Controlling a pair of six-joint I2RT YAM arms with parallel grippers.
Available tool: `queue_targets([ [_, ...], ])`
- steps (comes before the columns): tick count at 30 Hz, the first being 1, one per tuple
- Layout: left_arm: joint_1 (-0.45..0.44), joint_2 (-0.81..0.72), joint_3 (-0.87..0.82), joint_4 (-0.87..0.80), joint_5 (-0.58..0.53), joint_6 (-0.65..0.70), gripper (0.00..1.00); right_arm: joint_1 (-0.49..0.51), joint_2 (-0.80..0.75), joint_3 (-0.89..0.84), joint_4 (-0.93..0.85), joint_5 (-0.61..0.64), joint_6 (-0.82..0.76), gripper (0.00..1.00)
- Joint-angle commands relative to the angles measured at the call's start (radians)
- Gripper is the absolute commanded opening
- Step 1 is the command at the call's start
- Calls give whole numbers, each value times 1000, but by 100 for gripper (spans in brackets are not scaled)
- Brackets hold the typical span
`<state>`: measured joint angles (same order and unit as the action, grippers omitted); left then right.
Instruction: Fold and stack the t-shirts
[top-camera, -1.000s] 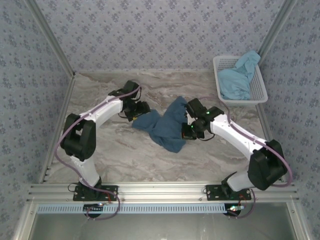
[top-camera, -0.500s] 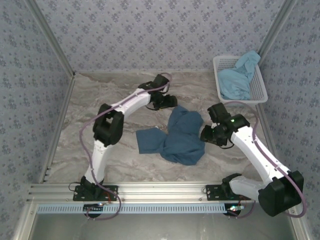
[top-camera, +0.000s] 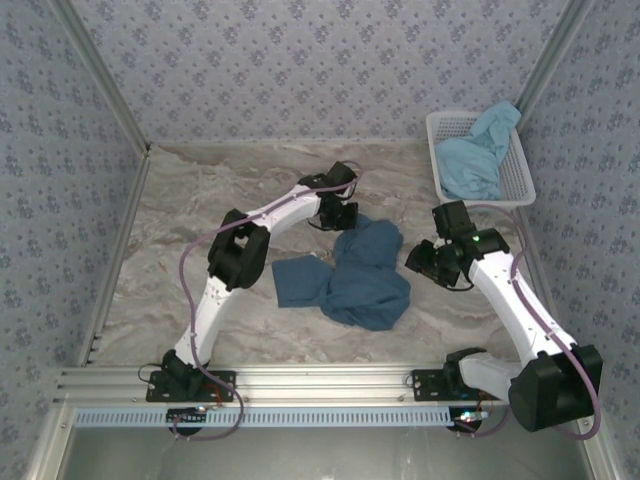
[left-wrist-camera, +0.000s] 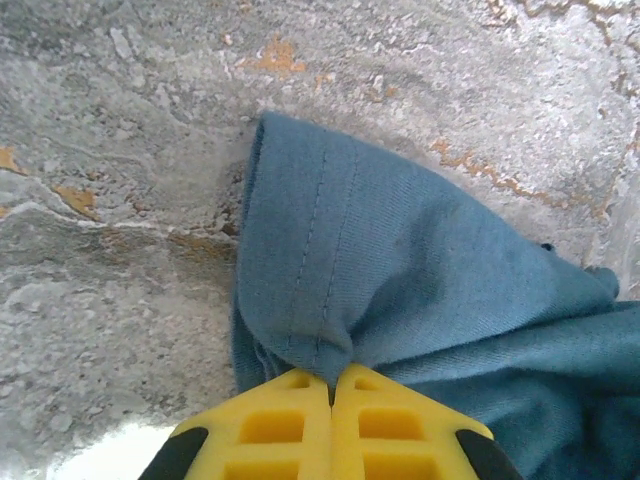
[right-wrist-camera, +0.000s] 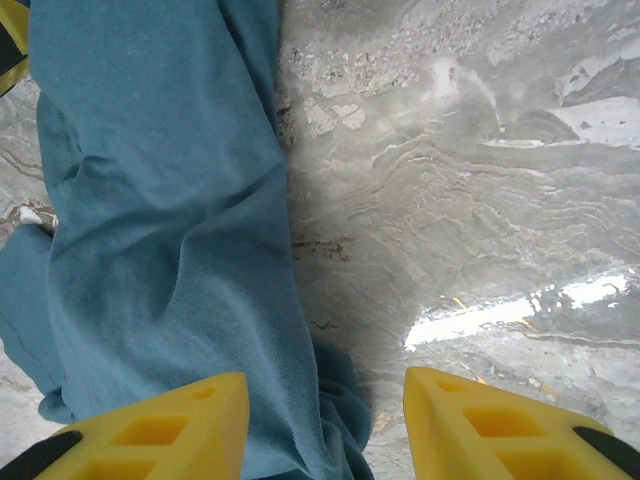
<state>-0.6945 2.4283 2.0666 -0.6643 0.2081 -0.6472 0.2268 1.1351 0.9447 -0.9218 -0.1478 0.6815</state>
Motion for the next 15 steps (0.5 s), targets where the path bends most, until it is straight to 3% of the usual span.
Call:
queue_targets([
  [1, 2, -115, 3, 0, -73, -40, 0, -14, -2, -21, 9, -31, 1, 47],
  [6, 56, -320, -20, -2, -97, -38, 0, -34, -11, -44, 57, -52, 0, 47],
  [15, 95, -496, 115, -57, 41, 54, 0, -5, 14, 8, 163, -45, 6, 46],
])
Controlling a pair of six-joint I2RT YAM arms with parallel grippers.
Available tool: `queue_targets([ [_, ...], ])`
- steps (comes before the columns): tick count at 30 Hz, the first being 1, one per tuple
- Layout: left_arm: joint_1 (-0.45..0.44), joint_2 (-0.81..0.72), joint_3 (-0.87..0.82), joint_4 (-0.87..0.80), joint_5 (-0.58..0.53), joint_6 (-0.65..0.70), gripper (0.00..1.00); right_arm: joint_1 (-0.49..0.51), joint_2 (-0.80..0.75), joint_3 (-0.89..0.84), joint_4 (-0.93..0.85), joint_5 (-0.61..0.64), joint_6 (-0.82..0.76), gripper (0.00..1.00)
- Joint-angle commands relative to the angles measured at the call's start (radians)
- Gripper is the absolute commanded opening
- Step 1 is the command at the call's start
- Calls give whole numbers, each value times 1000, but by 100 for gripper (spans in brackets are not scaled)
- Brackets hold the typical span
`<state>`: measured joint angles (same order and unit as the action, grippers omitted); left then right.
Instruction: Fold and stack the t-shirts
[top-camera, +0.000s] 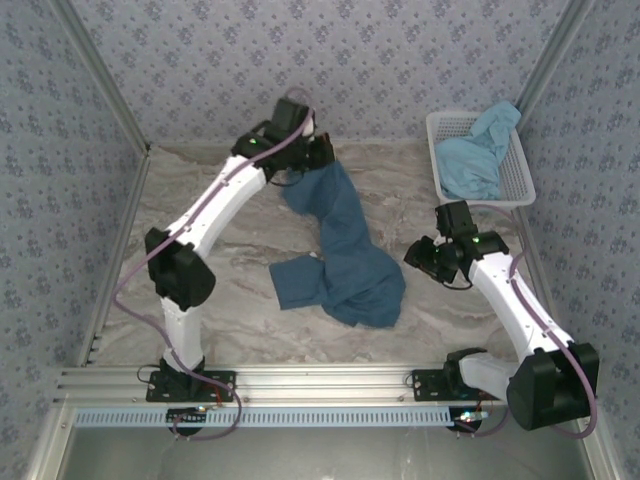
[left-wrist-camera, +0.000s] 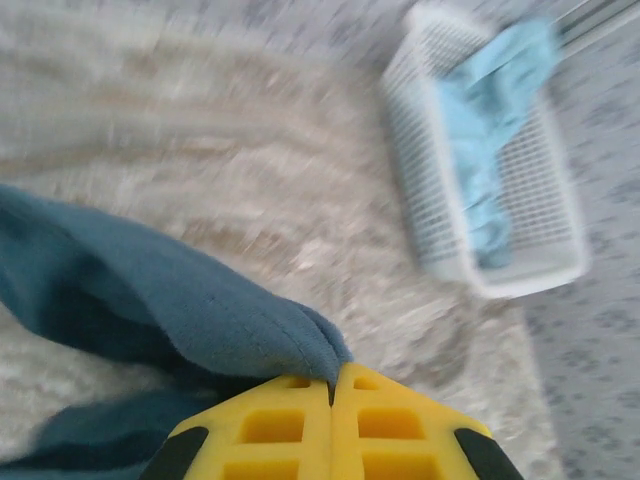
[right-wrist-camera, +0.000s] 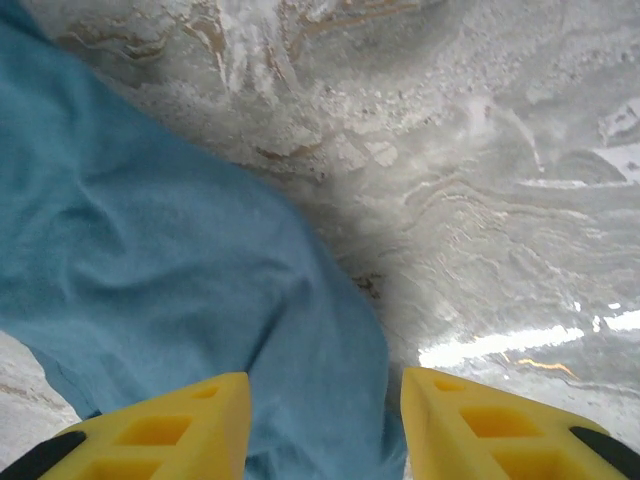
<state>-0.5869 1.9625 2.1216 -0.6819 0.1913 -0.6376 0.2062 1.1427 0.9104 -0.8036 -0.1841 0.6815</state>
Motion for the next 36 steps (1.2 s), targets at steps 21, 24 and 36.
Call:
queue_targets([
  [21, -8, 62, 534, -266, -116, 105, 0, 185, 141, -66, 264, -79, 177, 59],
  [24, -7, 62, 535, -275, -94, 119, 0, 257, 144, 10, 250, 19, 56, 60],
  [36, -110, 132, 566, -220, 119, 111, 0, 364, 186, 229, 495, 408, -340, 92],
])
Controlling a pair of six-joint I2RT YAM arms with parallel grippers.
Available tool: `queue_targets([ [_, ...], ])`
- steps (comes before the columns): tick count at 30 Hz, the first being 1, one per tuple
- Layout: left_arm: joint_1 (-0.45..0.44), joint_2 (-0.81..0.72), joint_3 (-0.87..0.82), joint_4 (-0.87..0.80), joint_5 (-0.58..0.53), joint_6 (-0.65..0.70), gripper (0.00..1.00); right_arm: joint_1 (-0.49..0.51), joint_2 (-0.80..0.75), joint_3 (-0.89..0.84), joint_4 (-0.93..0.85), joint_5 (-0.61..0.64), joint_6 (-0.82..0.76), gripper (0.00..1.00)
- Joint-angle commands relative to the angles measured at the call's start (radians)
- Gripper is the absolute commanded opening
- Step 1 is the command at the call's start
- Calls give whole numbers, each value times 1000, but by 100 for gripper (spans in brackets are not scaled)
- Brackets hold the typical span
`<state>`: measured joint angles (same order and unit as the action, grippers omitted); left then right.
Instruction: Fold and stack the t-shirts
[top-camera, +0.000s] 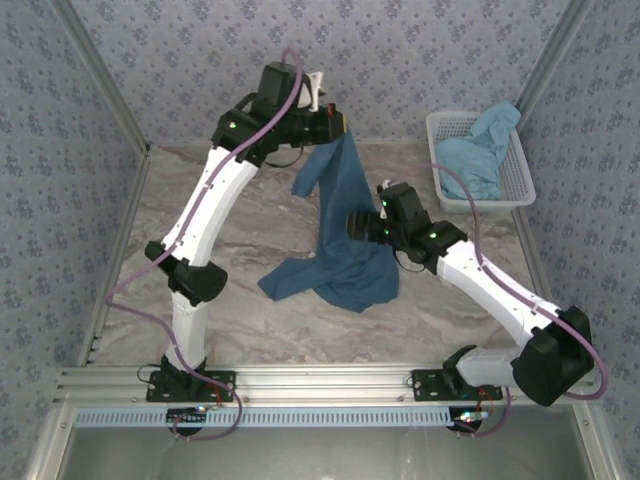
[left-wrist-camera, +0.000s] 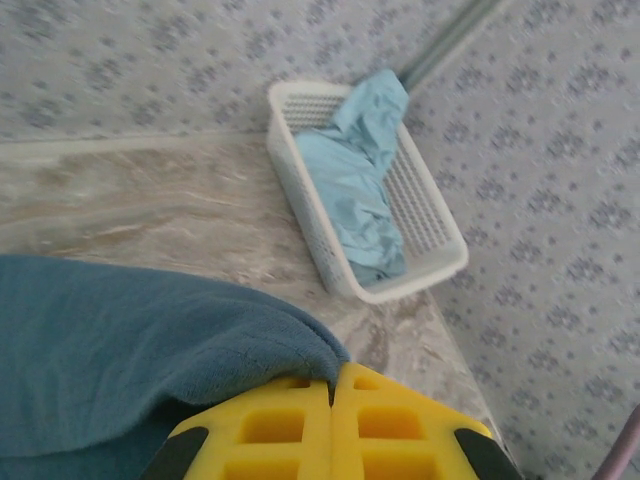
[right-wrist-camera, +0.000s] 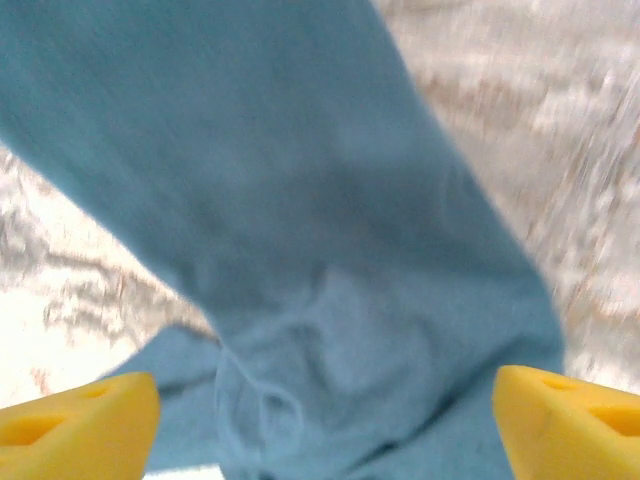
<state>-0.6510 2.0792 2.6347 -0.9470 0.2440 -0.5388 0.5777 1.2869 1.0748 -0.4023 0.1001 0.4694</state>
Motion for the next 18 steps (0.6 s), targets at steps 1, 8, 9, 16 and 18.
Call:
queue_targets([
  [1, -55, 18, 57, 40, 67, 13, 0, -18, 57, 86, 112, 126, -138, 93],
  [8, -66, 20, 63, 11, 64, 5, 0, -131, 196, 223, 175, -50, -69, 57],
  [9, -66, 12, 64, 4, 34, 5, 12, -155, 217, 234, 163, -74, -32, 36],
  [16, -34, -95, -134, -299, -301, -90, 74, -292, 233, 229, 53, -68, 195, 0],
  [18, -27, -179, -408, -298, -287, -129, 74, -312, 244, 244, 22, -96, 208, 0],
])
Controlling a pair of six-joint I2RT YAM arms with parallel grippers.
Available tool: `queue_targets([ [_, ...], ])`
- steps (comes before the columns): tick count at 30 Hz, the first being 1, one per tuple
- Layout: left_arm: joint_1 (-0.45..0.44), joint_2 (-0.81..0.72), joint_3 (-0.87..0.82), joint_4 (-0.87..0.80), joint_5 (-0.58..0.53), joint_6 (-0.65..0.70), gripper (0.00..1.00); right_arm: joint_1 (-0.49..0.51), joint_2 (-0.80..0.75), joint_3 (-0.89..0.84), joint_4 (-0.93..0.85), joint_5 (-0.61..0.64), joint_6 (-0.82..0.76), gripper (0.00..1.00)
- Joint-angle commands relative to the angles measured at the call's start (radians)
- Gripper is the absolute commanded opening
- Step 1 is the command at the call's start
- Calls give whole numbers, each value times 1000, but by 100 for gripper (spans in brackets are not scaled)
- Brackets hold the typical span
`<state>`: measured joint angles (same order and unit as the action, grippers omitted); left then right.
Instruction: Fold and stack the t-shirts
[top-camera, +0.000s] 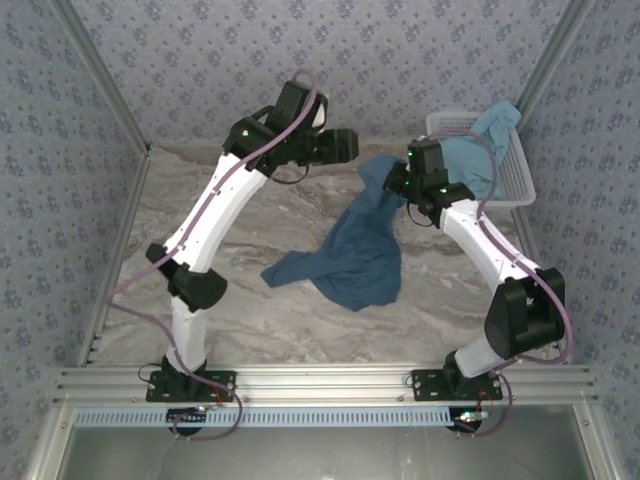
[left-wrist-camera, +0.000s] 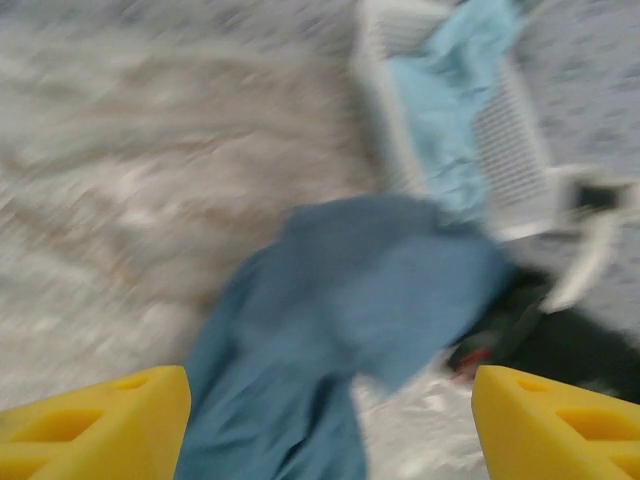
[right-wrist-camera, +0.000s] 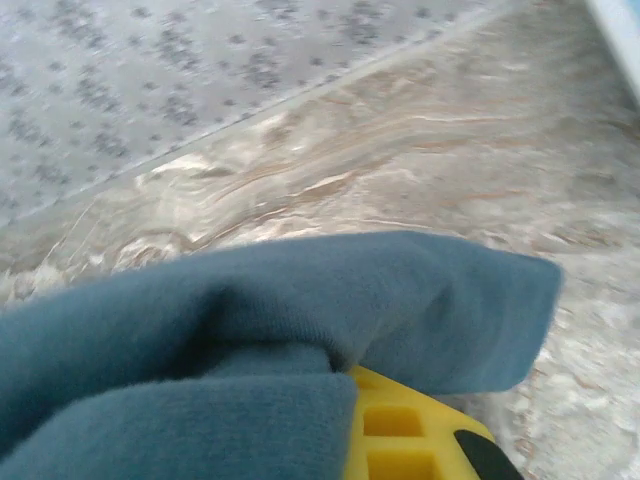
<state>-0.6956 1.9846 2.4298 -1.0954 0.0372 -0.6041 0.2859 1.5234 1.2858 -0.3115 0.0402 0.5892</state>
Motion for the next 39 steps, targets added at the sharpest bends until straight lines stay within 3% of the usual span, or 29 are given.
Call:
queue_targets([
  [1, 24, -137, -370, -113, -52, -100, 74, -26, 11, 32, -75, -51, 92, 0],
  [6, 93, -369, -1090, 221, 122, -386, 76, -33, 16, 33, -107, -87, 98, 0],
  [10, 134, -380, -1275, 501, 138, -563, 84, -36, -2, 17, -135, -104, 101, 0],
  [16, 152, -229, -1286, 644, 160, -778, 87, -41, -45, -27, -148, -137, 103, 0],
  [20, 152, -148, -1297, 716, 198, -831, 82, -44, -60, -36, -158, -155, 98, 0],
  [21, 152, -132, -1296, 737, 208, -845, 77, -46, -66, -37, -158, -158, 98, 0],
  [23, 154, -104, -1275, 739, 214, -855, 57, -48, -75, -38, -156, -163, 97, 0],
  [25, 163, -90, -1239, 701, 186, -841, 26, -52, -88, -34, -158, -167, 93, 0],
  [27, 180, -108, -1203, 640, 136, -818, 1, -54, -100, -28, -161, -172, 90, 0],
  [31, 220, -234, -1075, 446, -45, -693, 0, -62, -141, 0, -165, -191, 63, 0],
  [39, 278, -520, -910, 253, -237, -476, 0, -56, -282, 40, -88, -215, 67, 0],
])
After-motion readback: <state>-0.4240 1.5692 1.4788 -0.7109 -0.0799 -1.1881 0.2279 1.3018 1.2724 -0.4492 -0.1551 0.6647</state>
